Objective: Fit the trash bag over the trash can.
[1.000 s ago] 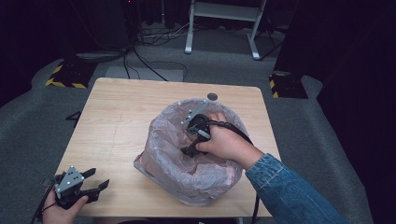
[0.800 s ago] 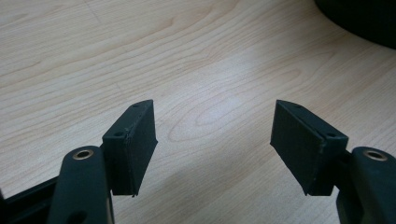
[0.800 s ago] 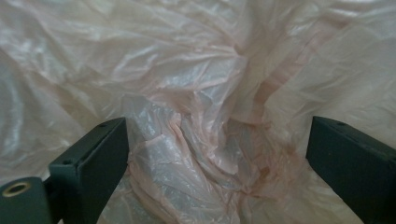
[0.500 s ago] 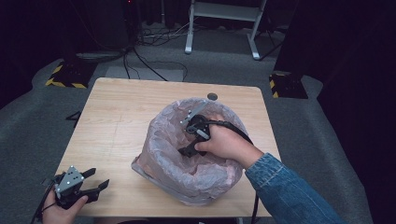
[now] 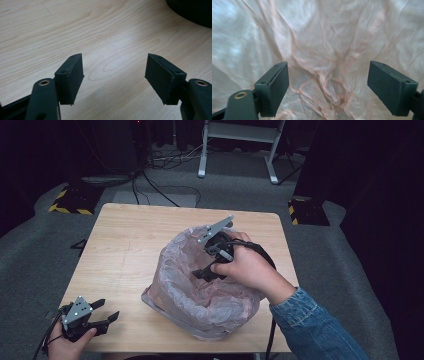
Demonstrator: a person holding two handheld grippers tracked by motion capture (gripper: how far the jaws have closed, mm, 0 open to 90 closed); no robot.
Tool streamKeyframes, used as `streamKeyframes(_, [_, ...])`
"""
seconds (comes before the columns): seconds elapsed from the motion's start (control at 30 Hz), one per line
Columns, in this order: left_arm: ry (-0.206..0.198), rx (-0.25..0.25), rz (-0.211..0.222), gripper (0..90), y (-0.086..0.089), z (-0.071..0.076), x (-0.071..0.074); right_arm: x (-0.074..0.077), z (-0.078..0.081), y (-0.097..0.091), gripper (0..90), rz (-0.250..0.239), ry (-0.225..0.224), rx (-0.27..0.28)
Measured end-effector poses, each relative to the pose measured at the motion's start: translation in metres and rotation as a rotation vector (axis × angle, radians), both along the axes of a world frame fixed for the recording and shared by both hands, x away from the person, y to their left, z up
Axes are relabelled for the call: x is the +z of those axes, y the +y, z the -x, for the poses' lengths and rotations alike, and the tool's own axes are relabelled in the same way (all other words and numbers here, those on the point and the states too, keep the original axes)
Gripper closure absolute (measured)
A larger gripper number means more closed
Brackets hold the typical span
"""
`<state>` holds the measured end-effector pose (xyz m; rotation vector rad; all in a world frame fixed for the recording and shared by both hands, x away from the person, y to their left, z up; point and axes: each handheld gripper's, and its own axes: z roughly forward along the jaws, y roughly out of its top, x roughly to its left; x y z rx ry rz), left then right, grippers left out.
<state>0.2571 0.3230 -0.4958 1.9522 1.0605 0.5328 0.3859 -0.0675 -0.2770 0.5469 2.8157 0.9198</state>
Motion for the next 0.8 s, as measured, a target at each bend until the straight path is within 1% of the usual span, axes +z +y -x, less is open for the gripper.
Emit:
streamKeyframes(0.03, [0.001, 0.004, 0.004, 30.7, 0.0, 0.001, 0.0, 0.004, 0.001, -0.001, 17.7, -0.016, -0.007, 0.001])
streamKeyframes(0.07, [0.001, 0.004, 0.004, 30.7, 0.0, 0.001, 0.0, 0.004, 0.001, -0.001, 17.7, -0.016, -0.007, 0.001])
streamKeyframes(0.2, [-0.004, 0.005, 0.0, 30.7, 0.0, 0.001, 0.001, 0.017, 0.006, -0.005, 17.7, -0.054, -0.029, 0.006])
streamKeyframes(0.3, [-0.005, 0.0, -0.006, 30.7, -0.001, 0.001, 0.001, 0.027, 0.01, -0.013, 17.7, -0.088, -0.056, 0.0])
streamKeyframes(0.4, [-0.006, -0.003, -0.005, 30.7, -0.001, 0.001, 0.0, 0.034, 0.014, -0.019, 17.7, -0.121, -0.075, 0.0])
streamKeyframes(0.43, [0.001, 0.001, 0.002, 30.7, -0.001, 0.001, 0.0, 0.036, 0.016, -0.022, 17.6, -0.131, -0.08, 0.001])
streamKeyframes(0.5, [0.0, 0.001, -0.004, 30.7, -0.001, 0.001, 0.0, 0.041, 0.018, -0.026, 17.5, -0.155, -0.093, -0.002])
streamKeyframes(0.67, [-0.003, -0.001, -0.003, 30.6, -0.001, 0.0, 0.0, 0.05, 0.025, -0.038, 17.2, -0.214, -0.126, -0.007])
streamKeyframes(0.77, [0.002, 0.0, 0.001, 30.4, -0.002, 0.001, 0.0, 0.052, 0.029, -0.046, 16.7, -0.243, -0.153, -0.01])
streamKeyframes(0.8, [0.0, 0.001, -0.001, 30.4, -0.002, 0.001, 0.0, 0.052, 0.03, -0.048, 16.6, -0.252, -0.155, -0.009])
